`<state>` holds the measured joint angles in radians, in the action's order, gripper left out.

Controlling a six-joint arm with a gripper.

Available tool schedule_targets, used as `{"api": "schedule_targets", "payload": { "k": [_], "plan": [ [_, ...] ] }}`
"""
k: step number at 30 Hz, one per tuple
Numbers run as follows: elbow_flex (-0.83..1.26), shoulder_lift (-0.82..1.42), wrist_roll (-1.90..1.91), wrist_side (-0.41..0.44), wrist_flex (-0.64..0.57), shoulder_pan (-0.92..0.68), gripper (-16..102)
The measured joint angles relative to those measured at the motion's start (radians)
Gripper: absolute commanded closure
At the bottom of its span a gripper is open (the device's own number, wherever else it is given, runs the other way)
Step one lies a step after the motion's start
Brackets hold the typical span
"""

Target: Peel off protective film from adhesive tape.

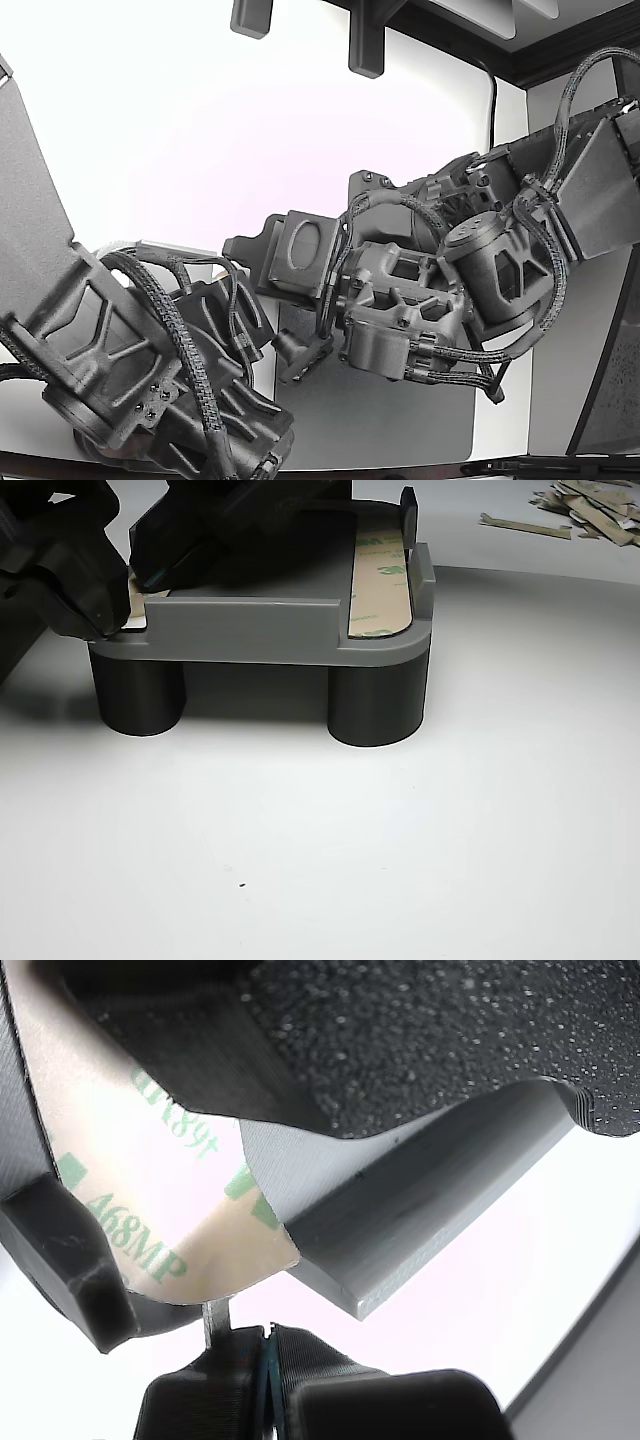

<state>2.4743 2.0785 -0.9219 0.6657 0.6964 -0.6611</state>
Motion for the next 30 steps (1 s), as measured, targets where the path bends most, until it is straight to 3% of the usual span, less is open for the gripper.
{"api": "schedule_targets", "payload": {
  "k": [30],
  "plan": [
    [-0.021, -0.011, 0.014, -0.002, 0.051, -0.015, 97]
  ]
}}
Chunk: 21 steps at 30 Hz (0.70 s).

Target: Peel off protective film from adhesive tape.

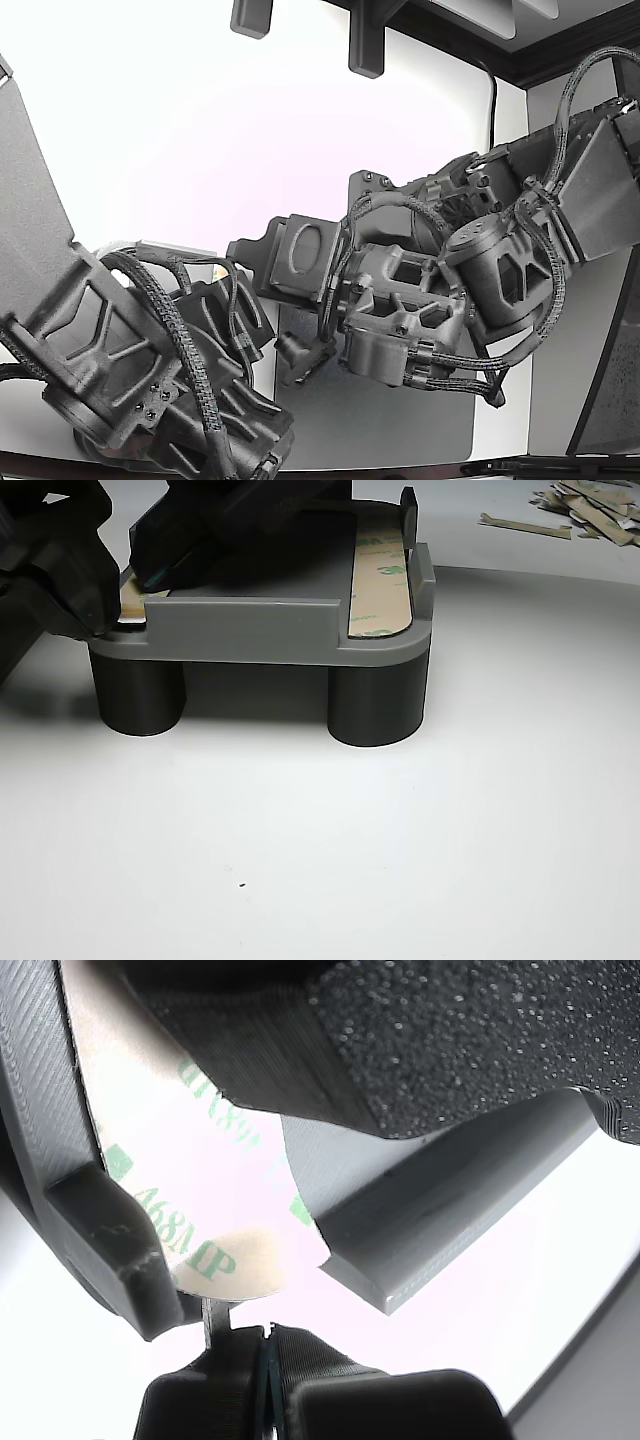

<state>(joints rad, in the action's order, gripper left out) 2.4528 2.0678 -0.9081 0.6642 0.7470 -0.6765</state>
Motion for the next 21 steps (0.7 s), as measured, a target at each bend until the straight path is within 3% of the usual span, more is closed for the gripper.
{"api": "schedule_targets", "payload": {
  "k": [21],
  "plan": [
    [-0.025, -0.015, 0.0, 0.02, 0.015, -0.018, 97]
  ]
}}
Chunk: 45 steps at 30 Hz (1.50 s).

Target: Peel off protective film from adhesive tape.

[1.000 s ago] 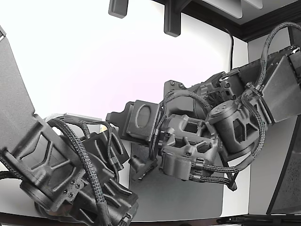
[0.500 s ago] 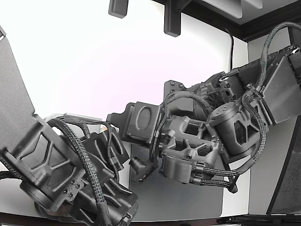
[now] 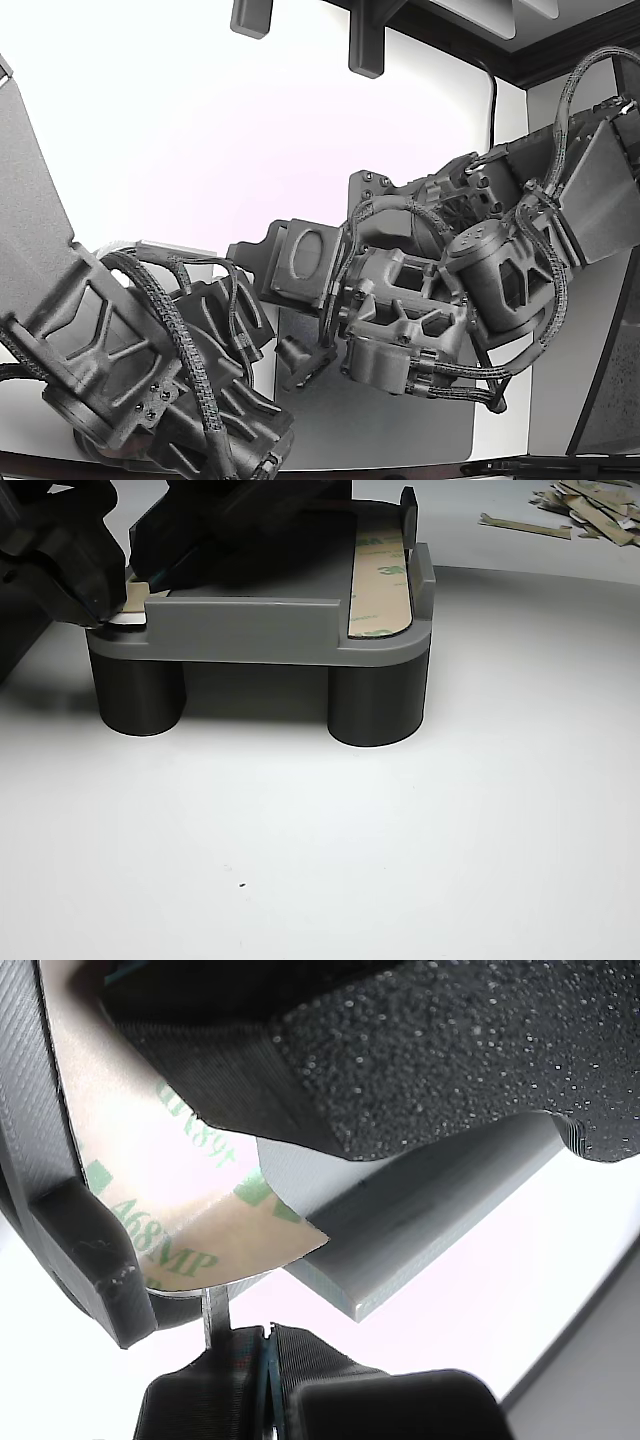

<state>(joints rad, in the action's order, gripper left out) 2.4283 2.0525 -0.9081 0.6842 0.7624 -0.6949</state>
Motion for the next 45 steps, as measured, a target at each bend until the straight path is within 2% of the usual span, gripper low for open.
{"api": "schedule_targets", "payload": {
  "k": [27, 45],
  "plan": [
    [-0.025, -0.057, 0.031, 0.014, -0.003, -0.025, 97],
    [-0.048, -0.077, 0.051, 0.015, 0.038, -0.031, 97]
  ]
}}
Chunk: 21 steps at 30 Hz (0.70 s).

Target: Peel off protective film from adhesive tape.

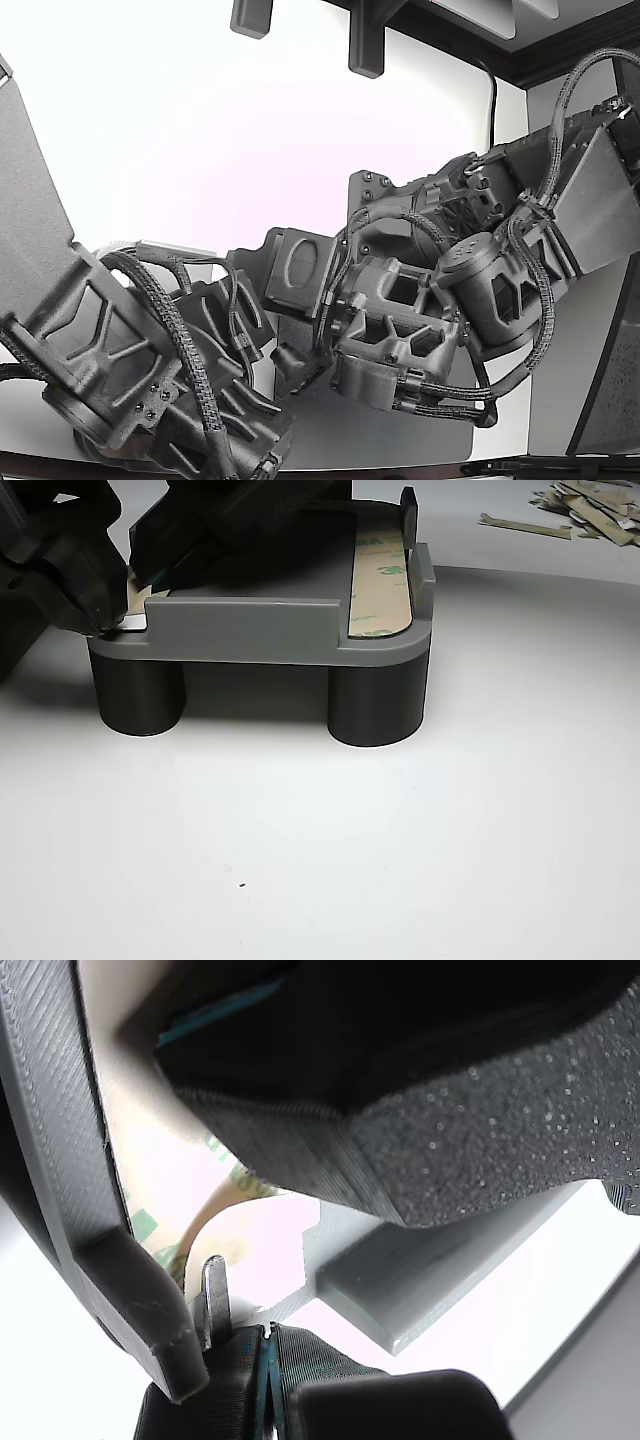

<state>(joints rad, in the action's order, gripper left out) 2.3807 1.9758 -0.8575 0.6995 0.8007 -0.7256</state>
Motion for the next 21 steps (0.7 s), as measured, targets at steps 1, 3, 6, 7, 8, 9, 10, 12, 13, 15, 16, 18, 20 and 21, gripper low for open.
{"api": "schedule_targets", "payload": {
  "k": [1, 3, 6, 7, 8, 9, 10, 12, 13, 15, 16, 18, 20, 21],
  "plan": [
    [0.0, 0.0, 0.003, 0.0, 0.002, 0.0, 97],
    [0.0, 0.0, 0.009, 0.0, 0.003, -0.002, 97],
    [0.0, 0.0, 0.012, -0.002, 0.009, -0.005, 97],
    [0.0, 0.0, 0.014, -0.002, 0.011, -0.005, 97],
    [0.0, 0.0, 0.015, -0.003, 0.012, -0.005, 97],
    [-0.002, 0.0, 0.015, -0.003, 0.014, -0.005, 97],
    [-0.002, 0.0, 0.017, -0.003, 0.015, -0.005, 97],
    [-0.002, 0.0, 0.021, -0.005, 0.02, -0.005, 97],
    [-0.002, 0.0, 0.021, -0.005, 0.023, -0.005, 97],
    [-0.003, 0.0, 0.025, -0.005, 0.026, -0.005, 97],
    [-0.003, 0.0, 0.026, -0.005, 0.028, -0.005, 97],
    [-0.003, 0.002, 0.026, -0.006, 0.031, -0.005, 97],
    [-0.006, 0.002, 0.026, -0.008, 0.035, -0.006, 97],
    [-0.008, 0.002, 0.028, -0.009, 0.04, -0.006, 97]
  ]
}}
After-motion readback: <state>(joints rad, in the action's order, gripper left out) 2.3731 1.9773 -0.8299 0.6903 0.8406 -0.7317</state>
